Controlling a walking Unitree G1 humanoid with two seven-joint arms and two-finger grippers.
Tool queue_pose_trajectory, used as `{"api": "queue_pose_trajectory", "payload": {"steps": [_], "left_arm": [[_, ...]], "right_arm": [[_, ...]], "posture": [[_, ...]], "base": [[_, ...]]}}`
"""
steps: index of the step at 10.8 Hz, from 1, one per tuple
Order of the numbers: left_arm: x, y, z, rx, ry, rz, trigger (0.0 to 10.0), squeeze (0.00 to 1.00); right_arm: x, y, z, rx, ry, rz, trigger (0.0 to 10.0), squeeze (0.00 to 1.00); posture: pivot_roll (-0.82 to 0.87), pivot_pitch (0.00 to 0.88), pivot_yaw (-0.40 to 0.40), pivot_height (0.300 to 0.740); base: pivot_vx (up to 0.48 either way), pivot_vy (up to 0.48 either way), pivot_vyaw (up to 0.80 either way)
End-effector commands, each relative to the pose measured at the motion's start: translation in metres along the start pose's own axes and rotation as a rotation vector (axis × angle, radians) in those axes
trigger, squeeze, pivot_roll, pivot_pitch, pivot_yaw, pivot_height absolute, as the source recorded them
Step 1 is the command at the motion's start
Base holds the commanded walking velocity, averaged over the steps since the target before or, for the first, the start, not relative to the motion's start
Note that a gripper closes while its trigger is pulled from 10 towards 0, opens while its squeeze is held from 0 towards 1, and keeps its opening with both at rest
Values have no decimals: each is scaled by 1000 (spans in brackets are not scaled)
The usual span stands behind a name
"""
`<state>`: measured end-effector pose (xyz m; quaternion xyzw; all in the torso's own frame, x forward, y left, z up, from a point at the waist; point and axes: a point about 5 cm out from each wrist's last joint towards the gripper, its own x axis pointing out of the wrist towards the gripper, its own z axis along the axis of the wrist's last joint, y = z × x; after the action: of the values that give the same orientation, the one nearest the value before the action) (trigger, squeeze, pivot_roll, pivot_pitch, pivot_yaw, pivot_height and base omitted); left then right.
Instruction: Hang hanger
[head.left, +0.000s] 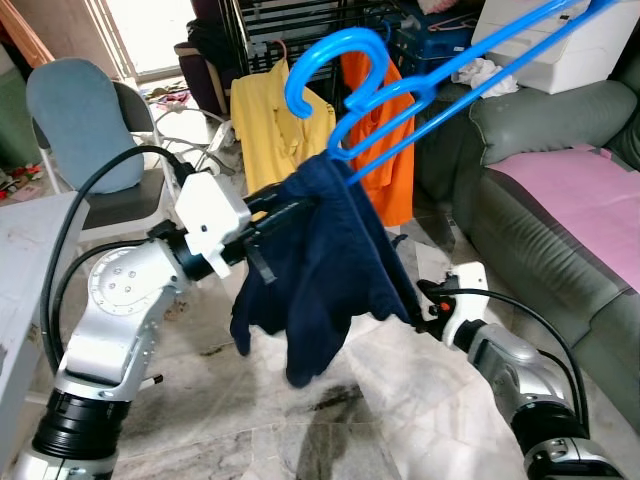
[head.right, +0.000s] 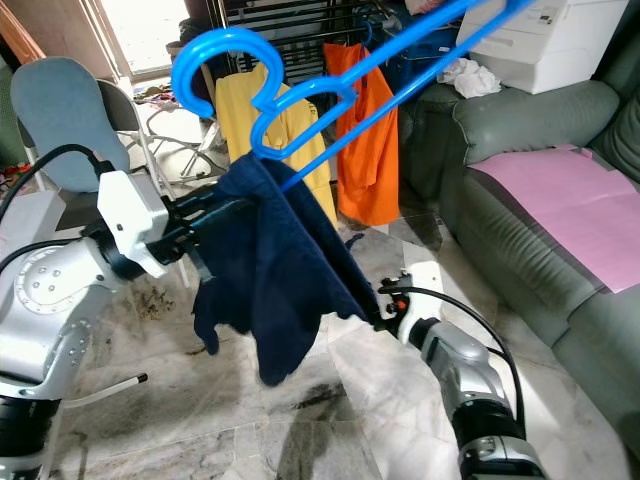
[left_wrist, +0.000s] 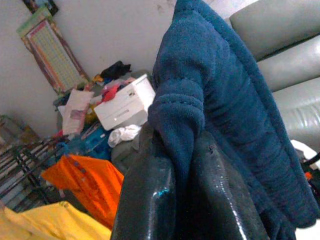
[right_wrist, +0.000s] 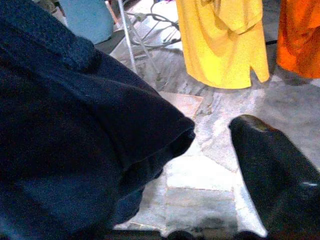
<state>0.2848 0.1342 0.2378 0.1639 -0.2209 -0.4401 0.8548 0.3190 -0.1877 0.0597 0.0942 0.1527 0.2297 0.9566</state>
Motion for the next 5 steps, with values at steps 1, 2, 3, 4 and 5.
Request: {"api": "queue_pose_trajectory", "payload": {"steps": [1, 2, 3, 4, 5], "left_arm": [[-7, 21, 21, 70, -75, 93, 0, 0], [-13, 16, 4, 64, -8, 91, 0, 0], [-24, 6, -21, 32, 77, 87, 0, 0], [-32, -2, -37, 9, 130, 82, 0, 0], [-42, -12, -54, -50, 183, 80, 0, 0]], "right_arm": [[-10, -13, -12, 26, 54, -78, 0, 0], [-16, -28, 1, 25, 17, -150, 0, 0], [-21, -45, 27, 19, -53, -256, 0, 0], [-21, -52, 48, 25, -107, -302, 0, 0], [-17, -56, 79, 41, -181, -342, 0, 0]], "posture": [[-98, 0, 70, 740], [-104, 0, 72, 740], [-108, 0, 73, 740], [-117, 0, 76, 740], [-120, 0, 78, 740]], "base": [[0, 0, 0], [0, 0, 0], [0, 0, 0], [0, 0, 0], [0, 0, 0]]}}
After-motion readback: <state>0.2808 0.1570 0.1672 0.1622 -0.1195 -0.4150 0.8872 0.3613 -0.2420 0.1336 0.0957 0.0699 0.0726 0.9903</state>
